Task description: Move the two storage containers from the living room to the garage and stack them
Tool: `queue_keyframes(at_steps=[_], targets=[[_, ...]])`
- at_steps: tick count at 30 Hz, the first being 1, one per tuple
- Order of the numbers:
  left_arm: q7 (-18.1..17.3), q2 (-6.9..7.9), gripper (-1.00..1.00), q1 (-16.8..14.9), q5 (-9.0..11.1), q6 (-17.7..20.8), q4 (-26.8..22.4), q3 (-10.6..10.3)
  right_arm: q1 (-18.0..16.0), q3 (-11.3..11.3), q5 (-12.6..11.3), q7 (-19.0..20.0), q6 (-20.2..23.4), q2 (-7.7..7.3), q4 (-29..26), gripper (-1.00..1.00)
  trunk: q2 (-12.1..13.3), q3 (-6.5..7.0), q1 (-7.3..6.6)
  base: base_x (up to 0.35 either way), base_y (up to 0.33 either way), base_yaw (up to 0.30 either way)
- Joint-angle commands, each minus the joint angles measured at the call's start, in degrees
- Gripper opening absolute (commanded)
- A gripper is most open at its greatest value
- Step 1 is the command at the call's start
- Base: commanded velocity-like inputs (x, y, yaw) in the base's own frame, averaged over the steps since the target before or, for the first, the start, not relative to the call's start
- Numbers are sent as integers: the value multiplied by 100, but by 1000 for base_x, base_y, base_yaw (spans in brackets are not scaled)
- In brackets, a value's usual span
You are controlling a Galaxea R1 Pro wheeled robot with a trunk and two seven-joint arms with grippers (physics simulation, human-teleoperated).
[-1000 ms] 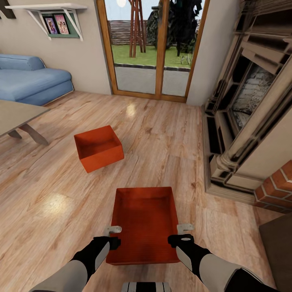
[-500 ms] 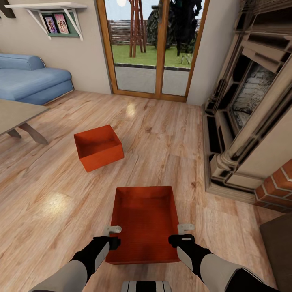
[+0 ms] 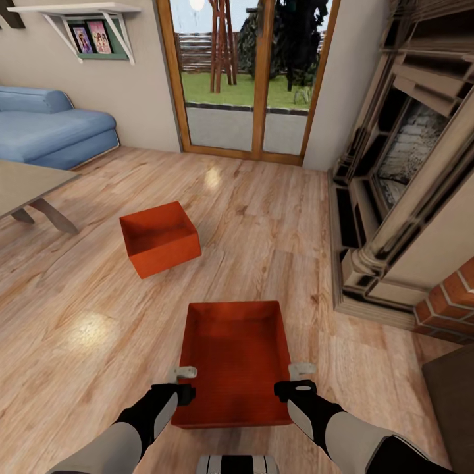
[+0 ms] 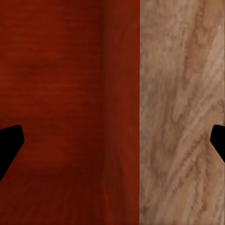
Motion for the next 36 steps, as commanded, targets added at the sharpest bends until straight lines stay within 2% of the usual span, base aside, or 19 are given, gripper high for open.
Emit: queue_keyframes(at_steps=[1,3,30,31,36], targets=[[32,0,100,0,52,29,-12,-14,-2,50,-26,-36,38,-2,-12,100,-43,-22,21,0,0,0],[31,0,100,0,50,29,-12,-14,-2,50,-27,-36,38,-2,-12,100,-123,-58,65,0,0,0],[59,0,100,0,54,90,16,0,-2,42,-27,-36,38,-3,-12,100,-123,-58,65,0,0,0],[62,0,-100,0,63,90,27,4,-2,42,-27,-36,38,-3,-12,-100,-123,-58,65,0,0,0],[73,-3,-100,0,77,66,53,6,-2,42,-27,-36,43,-2,-12,-100,-123,-58,65,0,0,0]])
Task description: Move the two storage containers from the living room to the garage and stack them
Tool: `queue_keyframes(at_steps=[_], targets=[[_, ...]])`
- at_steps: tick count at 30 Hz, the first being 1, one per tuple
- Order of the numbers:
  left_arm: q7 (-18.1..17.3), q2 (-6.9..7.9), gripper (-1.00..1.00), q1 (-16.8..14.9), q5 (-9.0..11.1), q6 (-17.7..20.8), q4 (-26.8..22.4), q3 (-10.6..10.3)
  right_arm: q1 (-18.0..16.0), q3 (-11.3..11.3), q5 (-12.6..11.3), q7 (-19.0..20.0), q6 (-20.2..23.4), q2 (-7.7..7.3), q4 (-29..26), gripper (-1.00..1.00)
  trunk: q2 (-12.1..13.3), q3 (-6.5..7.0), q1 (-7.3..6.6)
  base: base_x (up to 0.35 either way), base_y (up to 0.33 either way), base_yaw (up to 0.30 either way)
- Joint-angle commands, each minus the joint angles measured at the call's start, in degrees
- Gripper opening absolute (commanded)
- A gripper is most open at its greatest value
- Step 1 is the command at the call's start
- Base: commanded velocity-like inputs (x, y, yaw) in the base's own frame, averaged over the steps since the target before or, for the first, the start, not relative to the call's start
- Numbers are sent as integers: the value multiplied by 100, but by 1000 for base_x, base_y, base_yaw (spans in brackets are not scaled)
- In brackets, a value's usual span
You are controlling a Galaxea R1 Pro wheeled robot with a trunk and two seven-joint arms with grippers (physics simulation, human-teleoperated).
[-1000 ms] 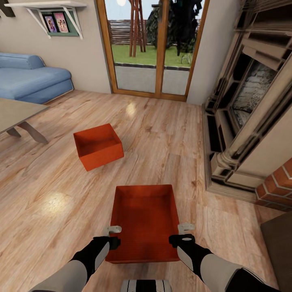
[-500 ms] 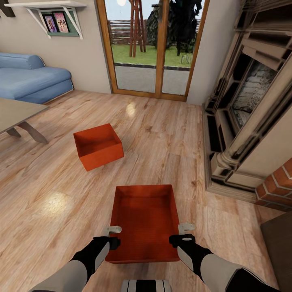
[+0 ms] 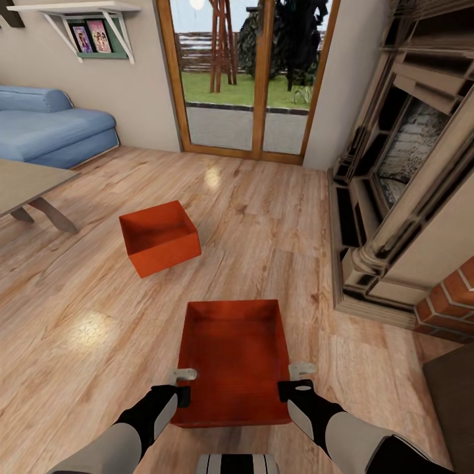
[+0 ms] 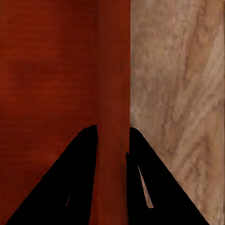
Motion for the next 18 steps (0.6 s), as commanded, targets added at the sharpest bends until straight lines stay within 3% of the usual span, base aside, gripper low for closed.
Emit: queue_keyframes(at_steps=[1,18], targets=[[29,-3,-100,-1,-13,24,-17,-2,1,47,-93,-20,30,-1,-8,-100,-1,-4,-1,0,0,0],[31,-5,-100,-1,-15,7,-44,-4,1,47,-93,-20,29,-8,-8,-100,-1,-4,-1,0,0,0]])
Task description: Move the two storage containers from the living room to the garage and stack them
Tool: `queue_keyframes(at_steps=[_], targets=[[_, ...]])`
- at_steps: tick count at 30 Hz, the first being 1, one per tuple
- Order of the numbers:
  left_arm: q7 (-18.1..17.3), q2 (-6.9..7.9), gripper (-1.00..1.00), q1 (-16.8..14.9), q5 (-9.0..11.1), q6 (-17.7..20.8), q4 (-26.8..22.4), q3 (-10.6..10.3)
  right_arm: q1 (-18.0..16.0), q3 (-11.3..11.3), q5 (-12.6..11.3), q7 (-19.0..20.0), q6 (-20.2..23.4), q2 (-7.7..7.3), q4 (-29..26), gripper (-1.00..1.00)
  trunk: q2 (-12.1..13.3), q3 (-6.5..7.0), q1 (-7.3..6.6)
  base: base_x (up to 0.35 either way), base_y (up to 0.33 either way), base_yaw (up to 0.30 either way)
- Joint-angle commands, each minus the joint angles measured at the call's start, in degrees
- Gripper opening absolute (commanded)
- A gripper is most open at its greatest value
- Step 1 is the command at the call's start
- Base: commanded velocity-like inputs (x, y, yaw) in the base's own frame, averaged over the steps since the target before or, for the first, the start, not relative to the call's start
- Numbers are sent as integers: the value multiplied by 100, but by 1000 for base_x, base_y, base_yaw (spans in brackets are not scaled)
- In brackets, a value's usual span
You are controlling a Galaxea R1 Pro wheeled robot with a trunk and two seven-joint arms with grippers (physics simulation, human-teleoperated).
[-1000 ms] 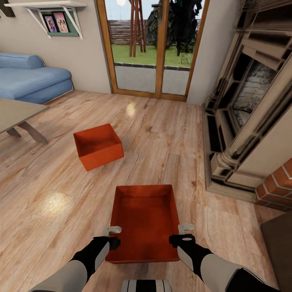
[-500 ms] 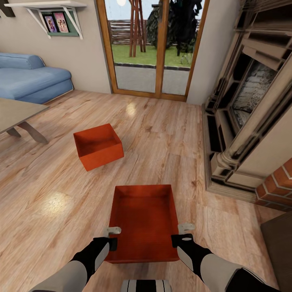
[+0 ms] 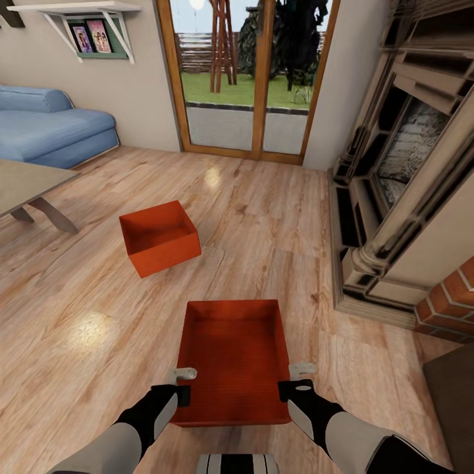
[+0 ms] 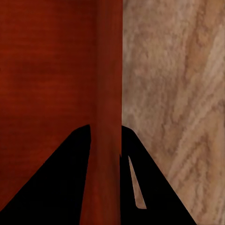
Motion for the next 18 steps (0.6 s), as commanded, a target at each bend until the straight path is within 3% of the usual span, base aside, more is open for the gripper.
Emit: queue_keyframes(at_steps=[1,18], targets=[[18,-4,-100,0,62,27,-15,-9,1,42,-79,-23,31,-3,-9,-100,-1,-4,0,0,0,0],[18,4,-100,0,80,27,-6,0,1,42,-78,-23,32,3,-9,-100,641,283,-352,0,0,0]])
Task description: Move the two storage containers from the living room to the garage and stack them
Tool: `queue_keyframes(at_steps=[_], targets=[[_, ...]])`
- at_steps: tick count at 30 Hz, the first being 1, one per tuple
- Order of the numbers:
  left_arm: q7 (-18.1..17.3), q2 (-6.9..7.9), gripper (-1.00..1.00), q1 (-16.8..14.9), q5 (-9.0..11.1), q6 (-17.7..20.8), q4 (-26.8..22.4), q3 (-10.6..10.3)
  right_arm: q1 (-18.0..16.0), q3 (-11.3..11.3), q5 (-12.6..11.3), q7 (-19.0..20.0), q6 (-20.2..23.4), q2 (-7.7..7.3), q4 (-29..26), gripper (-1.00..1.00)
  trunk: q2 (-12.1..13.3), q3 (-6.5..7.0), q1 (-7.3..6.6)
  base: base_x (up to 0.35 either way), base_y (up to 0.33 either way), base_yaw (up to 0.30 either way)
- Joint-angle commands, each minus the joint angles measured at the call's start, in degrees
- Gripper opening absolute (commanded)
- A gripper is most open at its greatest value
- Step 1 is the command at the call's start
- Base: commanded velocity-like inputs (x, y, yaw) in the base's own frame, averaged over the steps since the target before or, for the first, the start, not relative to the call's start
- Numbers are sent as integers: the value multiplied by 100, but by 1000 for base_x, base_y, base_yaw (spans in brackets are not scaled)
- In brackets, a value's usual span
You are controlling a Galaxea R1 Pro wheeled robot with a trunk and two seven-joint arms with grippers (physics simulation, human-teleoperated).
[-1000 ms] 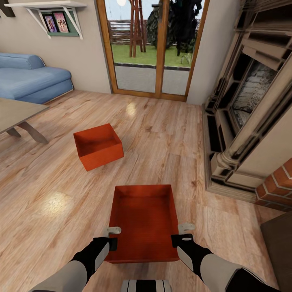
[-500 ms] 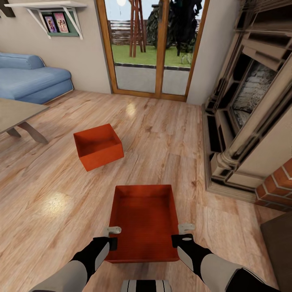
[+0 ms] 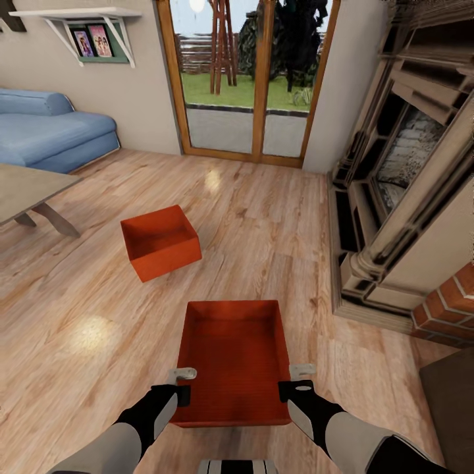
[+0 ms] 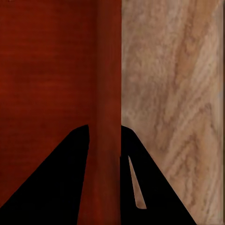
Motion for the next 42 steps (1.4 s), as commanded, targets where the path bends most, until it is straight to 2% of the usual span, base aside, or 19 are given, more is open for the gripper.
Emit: queue_keyframes(at_steps=[1,12,20,42], targets=[[41,-1,-100,1,81,28,-9,-17,-2,40,-19,-9,31,-1,-14,-100,40,15,-23,0,0,0],[41,-1,-100,1,86,21,-9,-16,-2,40,-14,-9,22,-6,-16,-100,481,212,-265,0,0,0],[41,8,-100,1,89,19,-9,-8,-2,40,-14,-9,-167,-8,-14,-100,802,356,-441,0,0,0],[41,8,-100,1,89,23,-9,-8,-2,35,-30,-9,-139,-9,-14,-100,1684,751,-924,0,0,0]])
